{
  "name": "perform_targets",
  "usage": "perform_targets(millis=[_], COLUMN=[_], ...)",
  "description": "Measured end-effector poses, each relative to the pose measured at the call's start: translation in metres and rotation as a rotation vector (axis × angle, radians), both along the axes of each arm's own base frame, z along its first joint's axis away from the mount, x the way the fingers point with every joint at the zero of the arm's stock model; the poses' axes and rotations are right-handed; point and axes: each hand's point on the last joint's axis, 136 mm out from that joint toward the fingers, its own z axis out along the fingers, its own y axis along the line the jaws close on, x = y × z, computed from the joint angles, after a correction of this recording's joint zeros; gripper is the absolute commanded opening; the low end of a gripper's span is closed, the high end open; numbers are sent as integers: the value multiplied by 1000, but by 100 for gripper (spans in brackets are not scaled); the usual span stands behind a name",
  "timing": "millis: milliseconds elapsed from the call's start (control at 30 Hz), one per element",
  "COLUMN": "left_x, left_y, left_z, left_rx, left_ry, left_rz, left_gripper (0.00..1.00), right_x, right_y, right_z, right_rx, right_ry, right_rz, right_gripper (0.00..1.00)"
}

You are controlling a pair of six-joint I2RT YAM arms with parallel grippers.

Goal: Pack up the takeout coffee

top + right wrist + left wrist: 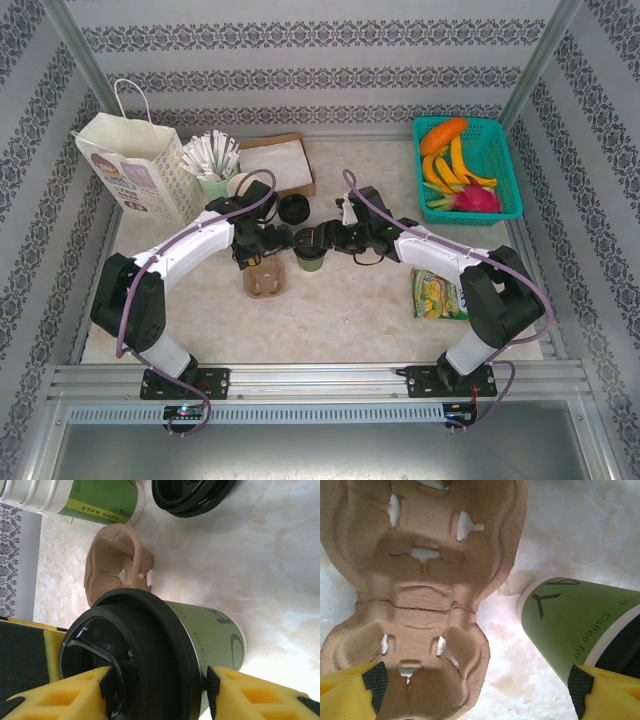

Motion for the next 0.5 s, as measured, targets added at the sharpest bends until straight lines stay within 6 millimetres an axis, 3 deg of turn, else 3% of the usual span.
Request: perform_targets(millis=[233,500], left_x=[1,2], left_y=[0,8], left_z=[-2,-1], left_rx=[4,47], left_ry=[6,-8], left_rz=[0,17], left_gripper=[95,96], right_x=[-1,1], right_y=[-2,-9], right_z=[2,10], right_rx=[-25,-100], right_ry=[-20,-95], right_rz=[31,35], right_gripper=[98,98])
